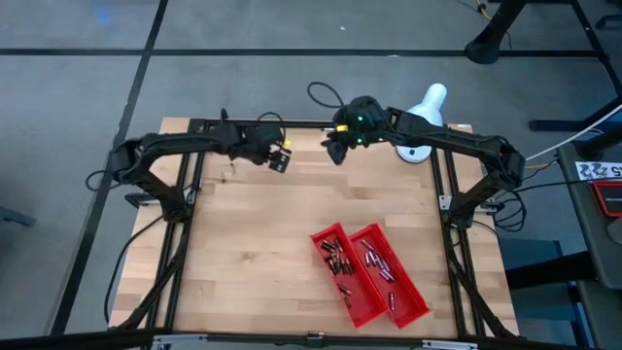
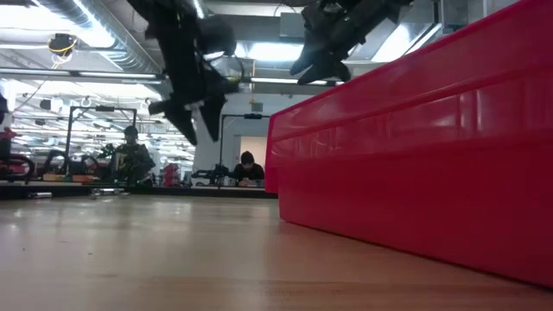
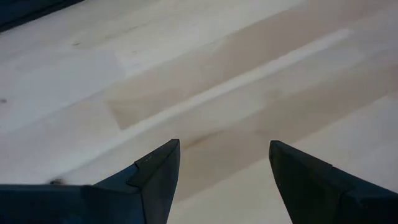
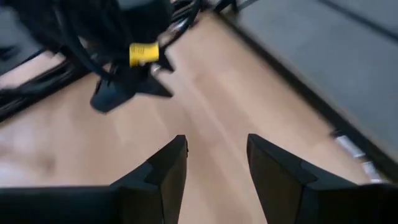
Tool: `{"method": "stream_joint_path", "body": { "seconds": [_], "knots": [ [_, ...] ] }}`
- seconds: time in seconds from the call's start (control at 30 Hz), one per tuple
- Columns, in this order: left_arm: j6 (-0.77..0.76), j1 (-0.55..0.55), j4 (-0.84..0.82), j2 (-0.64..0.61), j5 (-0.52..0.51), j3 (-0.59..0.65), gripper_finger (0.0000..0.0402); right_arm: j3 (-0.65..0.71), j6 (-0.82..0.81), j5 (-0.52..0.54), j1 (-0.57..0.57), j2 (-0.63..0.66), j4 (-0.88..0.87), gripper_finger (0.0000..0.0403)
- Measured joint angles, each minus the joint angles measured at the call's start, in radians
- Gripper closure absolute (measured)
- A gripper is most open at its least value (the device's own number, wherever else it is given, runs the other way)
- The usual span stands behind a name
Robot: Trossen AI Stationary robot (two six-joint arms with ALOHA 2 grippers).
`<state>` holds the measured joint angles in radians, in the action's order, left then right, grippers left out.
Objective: Sort batteries
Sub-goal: Put the silver battery into the right red bin
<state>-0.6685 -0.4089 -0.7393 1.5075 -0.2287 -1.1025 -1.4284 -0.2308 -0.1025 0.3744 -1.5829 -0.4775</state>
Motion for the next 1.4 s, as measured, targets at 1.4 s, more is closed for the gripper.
{"method": "stream_joint_path", "body": {
  "seconds": [1.4],
  "knots": [
    [-0.029, -0.352, -0.365, 0.064, 0.001, 0.228, 0.0164, 0.001, -0.074, 0.013, 0.032, -0.011, -0.178, 0.0233]
  ]
}}
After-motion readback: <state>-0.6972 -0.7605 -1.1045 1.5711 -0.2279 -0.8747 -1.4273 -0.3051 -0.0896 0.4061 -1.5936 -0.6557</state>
